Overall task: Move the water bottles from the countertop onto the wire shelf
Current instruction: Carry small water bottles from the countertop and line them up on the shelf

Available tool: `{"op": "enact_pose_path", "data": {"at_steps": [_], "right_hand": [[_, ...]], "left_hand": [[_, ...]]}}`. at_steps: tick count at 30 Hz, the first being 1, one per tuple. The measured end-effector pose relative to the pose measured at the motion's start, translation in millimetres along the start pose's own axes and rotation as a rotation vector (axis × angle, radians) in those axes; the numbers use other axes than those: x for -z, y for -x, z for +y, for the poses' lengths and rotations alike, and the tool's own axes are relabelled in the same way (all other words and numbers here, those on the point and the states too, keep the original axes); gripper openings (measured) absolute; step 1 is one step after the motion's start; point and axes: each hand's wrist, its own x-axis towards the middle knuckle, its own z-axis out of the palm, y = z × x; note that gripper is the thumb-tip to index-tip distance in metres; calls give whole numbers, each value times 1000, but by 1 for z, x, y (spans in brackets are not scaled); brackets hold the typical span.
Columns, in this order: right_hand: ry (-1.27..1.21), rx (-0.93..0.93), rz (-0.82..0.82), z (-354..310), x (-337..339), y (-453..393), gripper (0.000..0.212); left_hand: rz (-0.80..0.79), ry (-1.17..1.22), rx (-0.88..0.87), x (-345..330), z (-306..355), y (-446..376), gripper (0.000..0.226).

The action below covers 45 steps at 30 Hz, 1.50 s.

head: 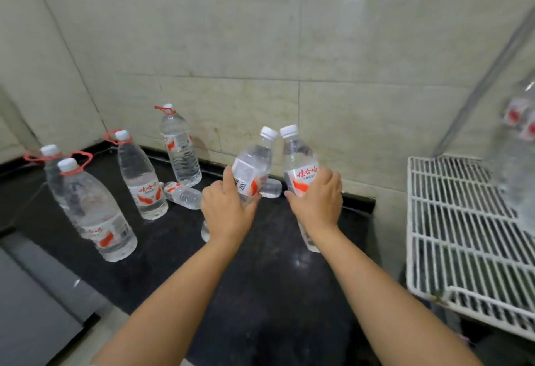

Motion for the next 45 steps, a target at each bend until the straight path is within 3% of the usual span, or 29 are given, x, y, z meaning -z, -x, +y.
{"op": "enact_pose_path", "data": {"at_steps": [5, 10, 17, 23, 28, 32, 36, 41, 45], "right_hand": [[-157, 155, 255, 4, 134, -7, 69], [-178, 218, 448, 63, 252, 14, 69], [-162, 90, 535, 181, 349, 49, 75], [-211, -118, 561, 255, 372, 58, 80], [-247, -147, 526, 283, 373, 54, 77], [-223, -152, 527, 289, 375, 54, 77], [-141, -106, 534, 287, 369, 61, 76], [-144, -118, 539, 285, 369, 67, 80], [-212, -88, 421, 292, 379, 70, 77]], "left_hand": [[173, 155, -73, 42, 115, 26, 69], [256, 393, -185, 51, 227, 81, 73], [96, 573, -280, 17, 342, 172, 76], [-169, 741, -200, -23, 400, 218, 85], [-407, 916, -127, -50, 425, 229, 89], [-544, 1000, -170, -62, 421, 220, 86], [-748, 1050, -319, -55, 410, 209, 74], [-755, 971, -406, -51, 407, 200, 66], [-650, 918, -435, -44, 407, 190, 64]]}}
